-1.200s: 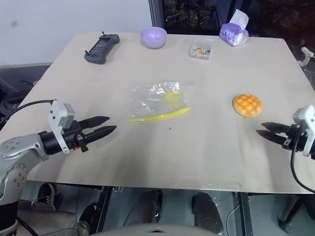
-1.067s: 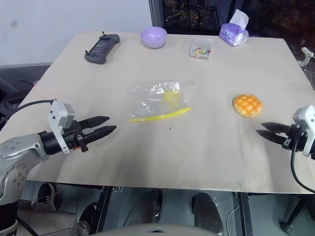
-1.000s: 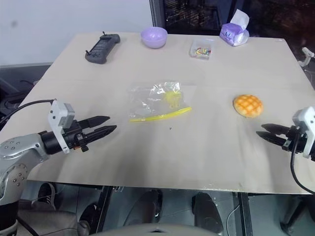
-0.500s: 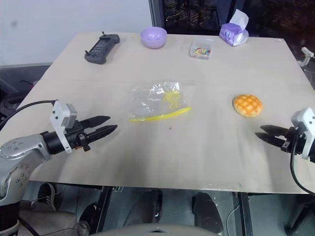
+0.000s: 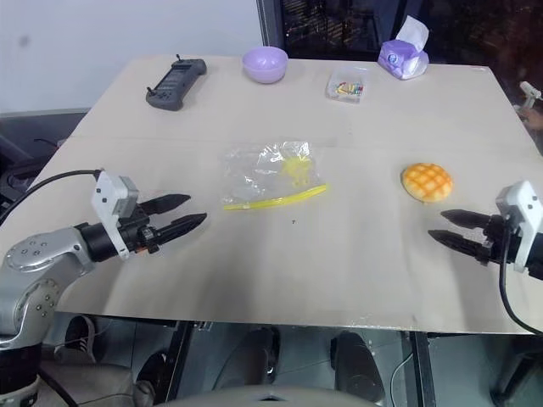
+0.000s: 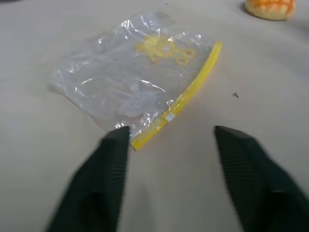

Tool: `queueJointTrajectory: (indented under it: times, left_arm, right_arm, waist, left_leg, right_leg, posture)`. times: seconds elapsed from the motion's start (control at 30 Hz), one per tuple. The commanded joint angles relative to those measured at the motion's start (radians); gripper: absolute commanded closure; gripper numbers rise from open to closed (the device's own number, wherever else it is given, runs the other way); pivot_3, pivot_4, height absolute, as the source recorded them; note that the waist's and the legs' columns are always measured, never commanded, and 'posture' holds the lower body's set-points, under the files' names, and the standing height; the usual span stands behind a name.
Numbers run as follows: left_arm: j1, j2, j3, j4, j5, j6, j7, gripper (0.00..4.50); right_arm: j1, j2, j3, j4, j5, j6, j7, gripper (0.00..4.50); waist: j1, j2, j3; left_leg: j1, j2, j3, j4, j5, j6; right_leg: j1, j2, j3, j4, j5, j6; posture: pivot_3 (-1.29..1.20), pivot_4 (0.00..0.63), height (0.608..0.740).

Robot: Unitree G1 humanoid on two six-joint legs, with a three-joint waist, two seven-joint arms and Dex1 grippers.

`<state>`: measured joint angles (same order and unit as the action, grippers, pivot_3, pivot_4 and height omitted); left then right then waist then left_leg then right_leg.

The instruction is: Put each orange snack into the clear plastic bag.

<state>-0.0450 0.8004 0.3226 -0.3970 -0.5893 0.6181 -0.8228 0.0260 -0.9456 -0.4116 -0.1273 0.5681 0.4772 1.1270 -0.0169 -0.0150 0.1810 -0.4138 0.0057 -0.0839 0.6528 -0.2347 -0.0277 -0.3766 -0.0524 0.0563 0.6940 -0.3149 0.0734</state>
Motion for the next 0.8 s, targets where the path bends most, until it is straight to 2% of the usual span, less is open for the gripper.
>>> queueJointTrajectory:
  times: [0.03, 0.13, 0.2, 0.27, 0.4, 0.47, 0.53, 0.6, 0.8]
  left_arm:
    - [-0.030, 0.001, -0.003, 0.017, 0.032, -0.045, 0.016, 0.00]
    - [-0.070, -0.004, -0.020, 0.065, 0.096, -0.105, 0.045, 0.00]
    - [-0.101, 0.014, -0.083, 0.151, 0.252, -0.266, 0.073, 0.00]
    - [-0.138, 0.015, -0.128, 0.234, 0.348, -0.385, 0.089, 0.00]
    - [-0.217, -0.033, -0.148, 0.317, 0.357, -0.391, 0.115, 0.00]
    - [-0.294, -0.143, -0.099, 0.329, 0.180, -0.113, 0.188, 0.00]
    - [-0.358, -0.240, -0.077, 0.373, 0.083, 0.155, 0.279, 0.00]
    - [-0.377, -0.276, -0.091, 0.376, 0.076, 0.218, 0.298, 0.00]
    - [-0.486, -0.373, 0.002, 0.452, -0.025, 0.443, 0.417, 0.00]
  right_arm:
    - [-0.005, -0.008, -0.038, -0.036, 0.027, 0.011, -0.004, 0.05]
    - [-0.004, -0.009, -0.041, -0.051, 0.044, 0.029, -0.002, 0.05]
    - [-0.017, -0.003, -0.038, -0.075, 0.072, 0.050, -0.003, 0.05]
    - [-0.029, 0.003, -0.039, -0.098, 0.111, 0.076, 0.000, 0.05]
    - [-0.048, 0.014, -0.039, -0.123, 0.149, 0.103, -0.017, 0.05]
    - [-0.061, 0.021, -0.030, -0.144, 0.162, 0.108, -0.031, 0.05]
    - [-0.065, 0.026, -0.020, -0.153, 0.161, 0.106, -0.039, 0.05]
    - [-0.063, 0.029, -0.015, -0.149, 0.152, 0.100, -0.041, 0.05]
    - [-0.054, 0.029, -0.024, -0.149, 0.147, 0.092, -0.046, 0.05]
  waist:
    - [0.000, 0.000, 0.000]
    - [0.001, 0.000, 0.000]
    - [0.002, 0.000, 0.000]
    - [0.002, 0.000, 0.000]
    - [0.002, 0.000, 0.000]
    - [0.004, 0.000, 0.000]
    - [0.008, 0.000, 0.000]
    - [0.003, -0.001, -0.001]
    - [-0.003, -0.001, 0.000]
  left_leg:
    - [0.000, 0.000, 0.000, 0.000, 0.000, 0.000]
    - [0.000, 0.000, 0.000, 0.000, 0.000, 0.000]
    - [0.000, 0.000, 0.000, 0.000, 0.000, 0.000]
    - [0.000, 0.000, 0.000, 0.000, 0.000, 0.000]
    - [0.000, 0.000, 0.000, 0.000, 0.000, 0.000]
    - [-0.001, 0.000, 0.000, 0.000, 0.000, 0.000]
    - [-0.001, -0.001, -0.002, 0.002, 0.000, 0.000]
    - [-0.002, -0.001, -0.004, 0.003, 0.000, 0.000]
    - [-0.001, -0.001, -0.003, 0.003, 0.000, 0.000]
  right_leg:
    - [0.000, 0.000, 0.000, 0.000, 0.000, 0.000]
    - [0.000, 0.000, 0.000, 0.000, 0.000, 0.000]
    - [0.000, 0.000, 0.000, 0.000, 0.000, 0.000]
    - [0.000, 0.000, 0.000, 0.000, 0.000, 0.000]
    - [0.000, 0.000, 0.000, 0.000, 0.000, 0.000]
    - [0.000, 0.000, -0.001, 0.000, 0.000, 0.000]
    - [0.000, 0.000, -0.003, 0.001, 0.000, 0.000]
    - [0.001, 0.000, -0.004, 0.001, 0.000, 0.000]
    - [0.000, 0.000, -0.003, 0.002, 0.000, 0.000]
  posture:
    - [0.00, 0.150, 0.740]
    - [0.00, 0.150, 0.740]
    - [0.00, 0.150, 0.740]
    - [0.00, 0.150, 0.740]
    - [0.00, 0.150, 0.740]
    - [0.00, 0.150, 0.740]
    - [0.00, 0.150, 0.740]
    - [0.00, 0.150, 0.740]
    - [0.00, 0.150, 0.740]
